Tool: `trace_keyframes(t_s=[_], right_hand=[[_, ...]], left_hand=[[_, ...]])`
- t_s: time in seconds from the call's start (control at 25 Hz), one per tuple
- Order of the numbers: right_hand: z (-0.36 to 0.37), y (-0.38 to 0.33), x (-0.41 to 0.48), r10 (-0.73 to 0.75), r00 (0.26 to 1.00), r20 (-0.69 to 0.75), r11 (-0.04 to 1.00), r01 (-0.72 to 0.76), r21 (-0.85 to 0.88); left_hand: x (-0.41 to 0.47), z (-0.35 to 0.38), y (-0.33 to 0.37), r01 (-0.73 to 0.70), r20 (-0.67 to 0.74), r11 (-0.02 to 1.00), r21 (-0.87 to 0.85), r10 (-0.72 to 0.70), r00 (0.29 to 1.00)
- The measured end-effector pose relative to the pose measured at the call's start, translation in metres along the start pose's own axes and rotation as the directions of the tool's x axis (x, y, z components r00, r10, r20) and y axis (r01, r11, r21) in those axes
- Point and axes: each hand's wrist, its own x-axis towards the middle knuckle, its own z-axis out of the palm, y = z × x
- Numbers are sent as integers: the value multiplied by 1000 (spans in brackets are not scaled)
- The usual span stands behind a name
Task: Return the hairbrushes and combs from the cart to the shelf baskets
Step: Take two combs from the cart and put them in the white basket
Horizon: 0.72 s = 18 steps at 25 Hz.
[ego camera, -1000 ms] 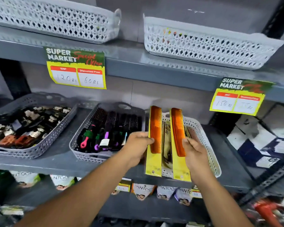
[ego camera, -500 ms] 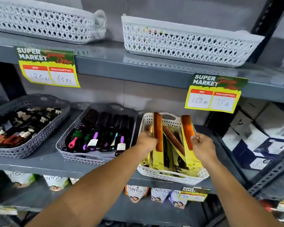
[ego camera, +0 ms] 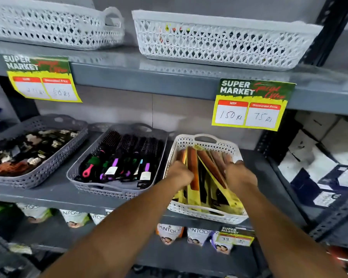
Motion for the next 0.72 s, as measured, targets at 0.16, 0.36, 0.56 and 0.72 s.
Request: trace_keyframes(t_s=[0.16,0.36,0.56,0.72], right_hand=[[7,0,5,-230,973,-28,972,231,37],[15,-2,-14,-306,951,48,951,307,-37],[-1,-23,-36,-297,949,108,953,301,-25],[4,-36,-35,-262,942,211,965,257,51]], left_hand=[[1,1,0,-6,0,1000,26,6,1000],[6,3,-1,-13,-39,1000,25,14,999],[11,2,-6,-17,-80,999,46,20,997],[14,2,-7,-25,-61,997,70,29,998]])
